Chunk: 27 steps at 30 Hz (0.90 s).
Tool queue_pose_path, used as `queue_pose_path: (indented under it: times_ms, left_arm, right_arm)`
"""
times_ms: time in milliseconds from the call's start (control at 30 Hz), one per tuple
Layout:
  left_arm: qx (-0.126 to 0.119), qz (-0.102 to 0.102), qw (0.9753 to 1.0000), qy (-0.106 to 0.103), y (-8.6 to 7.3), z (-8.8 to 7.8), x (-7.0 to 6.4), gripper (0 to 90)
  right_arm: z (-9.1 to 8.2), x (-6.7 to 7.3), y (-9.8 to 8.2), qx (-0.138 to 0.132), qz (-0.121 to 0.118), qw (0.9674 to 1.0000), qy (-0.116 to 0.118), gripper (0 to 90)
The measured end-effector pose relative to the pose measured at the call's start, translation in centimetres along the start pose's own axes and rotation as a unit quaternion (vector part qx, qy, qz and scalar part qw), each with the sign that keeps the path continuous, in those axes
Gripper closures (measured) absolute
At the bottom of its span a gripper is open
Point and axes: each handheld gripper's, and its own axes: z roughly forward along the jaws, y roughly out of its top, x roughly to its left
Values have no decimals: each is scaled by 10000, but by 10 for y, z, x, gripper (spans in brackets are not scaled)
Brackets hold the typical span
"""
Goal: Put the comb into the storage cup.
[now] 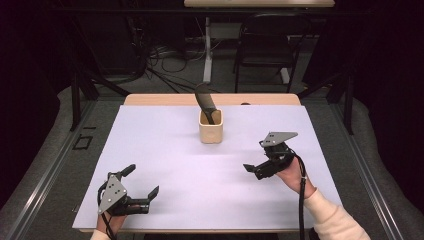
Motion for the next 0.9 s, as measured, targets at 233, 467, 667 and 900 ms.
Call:
queue_pose_path:
  times_ms: [233, 467, 667, 900]
  left_arm:
    - [6, 18, 10000, -5, 0, 0, 0, 0]
    - [2, 7, 10000, -8, 0, 0, -1, 0]
    - [5, 6, 10000, -7, 0, 0, -1, 0]
    - [9, 9, 10000, -10, 0, 0, 0, 0]
  right_arm:
    - [-7, 3, -14, 36, 76, 10000, -51, 0]
    - [-13, 9, -29, 41, 115, 9999, -59, 0]
    - [-17, 14, -40, 2, 184, 9998, -102, 0]
    - [-21, 20, -54, -117, 171, 9994, -287, 0]
